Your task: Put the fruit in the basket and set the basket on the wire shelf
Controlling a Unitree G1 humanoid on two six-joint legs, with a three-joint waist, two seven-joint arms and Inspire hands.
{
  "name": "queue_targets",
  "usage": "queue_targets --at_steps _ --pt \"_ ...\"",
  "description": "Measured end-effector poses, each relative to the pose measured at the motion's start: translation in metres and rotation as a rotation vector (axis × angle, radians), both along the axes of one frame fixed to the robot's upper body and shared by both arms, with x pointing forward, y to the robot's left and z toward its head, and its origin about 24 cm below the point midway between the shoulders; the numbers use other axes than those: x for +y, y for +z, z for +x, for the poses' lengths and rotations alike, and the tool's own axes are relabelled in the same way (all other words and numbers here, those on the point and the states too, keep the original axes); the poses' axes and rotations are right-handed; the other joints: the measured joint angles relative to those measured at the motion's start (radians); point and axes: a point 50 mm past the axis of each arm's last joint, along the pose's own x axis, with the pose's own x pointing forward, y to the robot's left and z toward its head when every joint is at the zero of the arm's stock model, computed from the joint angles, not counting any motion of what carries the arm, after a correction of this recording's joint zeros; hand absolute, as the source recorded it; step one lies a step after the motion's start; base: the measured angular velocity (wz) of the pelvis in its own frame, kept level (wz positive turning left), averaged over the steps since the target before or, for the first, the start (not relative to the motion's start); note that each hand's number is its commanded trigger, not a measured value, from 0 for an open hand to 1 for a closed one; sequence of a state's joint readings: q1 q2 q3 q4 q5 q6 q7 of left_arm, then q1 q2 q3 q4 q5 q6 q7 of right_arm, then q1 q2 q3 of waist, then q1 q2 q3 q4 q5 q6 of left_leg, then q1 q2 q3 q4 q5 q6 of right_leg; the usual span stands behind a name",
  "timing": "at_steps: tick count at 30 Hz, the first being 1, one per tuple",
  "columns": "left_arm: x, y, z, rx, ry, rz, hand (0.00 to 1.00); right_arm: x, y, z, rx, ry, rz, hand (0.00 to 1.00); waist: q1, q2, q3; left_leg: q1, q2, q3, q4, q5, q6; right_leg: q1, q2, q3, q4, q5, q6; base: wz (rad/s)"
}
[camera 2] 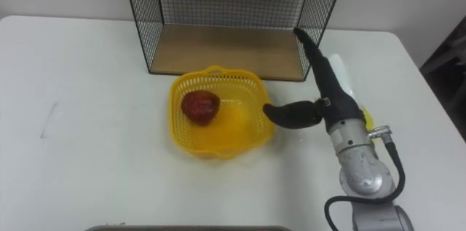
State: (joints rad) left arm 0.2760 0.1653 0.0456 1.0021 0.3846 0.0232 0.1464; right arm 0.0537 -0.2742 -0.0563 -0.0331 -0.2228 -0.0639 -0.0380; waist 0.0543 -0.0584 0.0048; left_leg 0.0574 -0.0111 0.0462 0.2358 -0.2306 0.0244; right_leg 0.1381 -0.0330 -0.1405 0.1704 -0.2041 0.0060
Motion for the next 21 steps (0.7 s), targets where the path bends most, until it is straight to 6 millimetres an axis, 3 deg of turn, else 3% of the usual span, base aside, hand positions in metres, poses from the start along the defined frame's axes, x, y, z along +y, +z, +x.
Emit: queue_targets --at_steps 8,15,21 --pt "0.008 0.001 -0.014 0.029 0.065 0.018 0.0 -0.021 0.008 -0.003 -0.091 -0.182 -0.034 0.0 -0.024 -0.007 -0.0031 0.0 0.0 -0.001 -0.002 0.0 0.0 0.0 0.0 -0.001 0.0 0.0 0.0 0.0" --pt "0.008 0.001 -0.014 0.044 0.072 0.025 0.0 -0.039 -0.011 -0.008 -0.042 -0.317 -0.026 0.0 -0.026 -0.025 -0.0106 0.0 0.0 -0.001 0.002 0.0 0.0 -0.001 -0.001 -0.002 0.001 0.0 0.0 0.0" --pt "0.009 0.001 -0.013 0.046 0.074 0.027 0.0 -0.047 -0.033 -0.012 0.058 -0.366 -0.02 0.0 -0.023 -0.019 -0.0064 0.004 0.0 0.0 0.002 0.0 0.0 0.005 -0.001 -0.002 0.001 0.0 0.0 0.0"
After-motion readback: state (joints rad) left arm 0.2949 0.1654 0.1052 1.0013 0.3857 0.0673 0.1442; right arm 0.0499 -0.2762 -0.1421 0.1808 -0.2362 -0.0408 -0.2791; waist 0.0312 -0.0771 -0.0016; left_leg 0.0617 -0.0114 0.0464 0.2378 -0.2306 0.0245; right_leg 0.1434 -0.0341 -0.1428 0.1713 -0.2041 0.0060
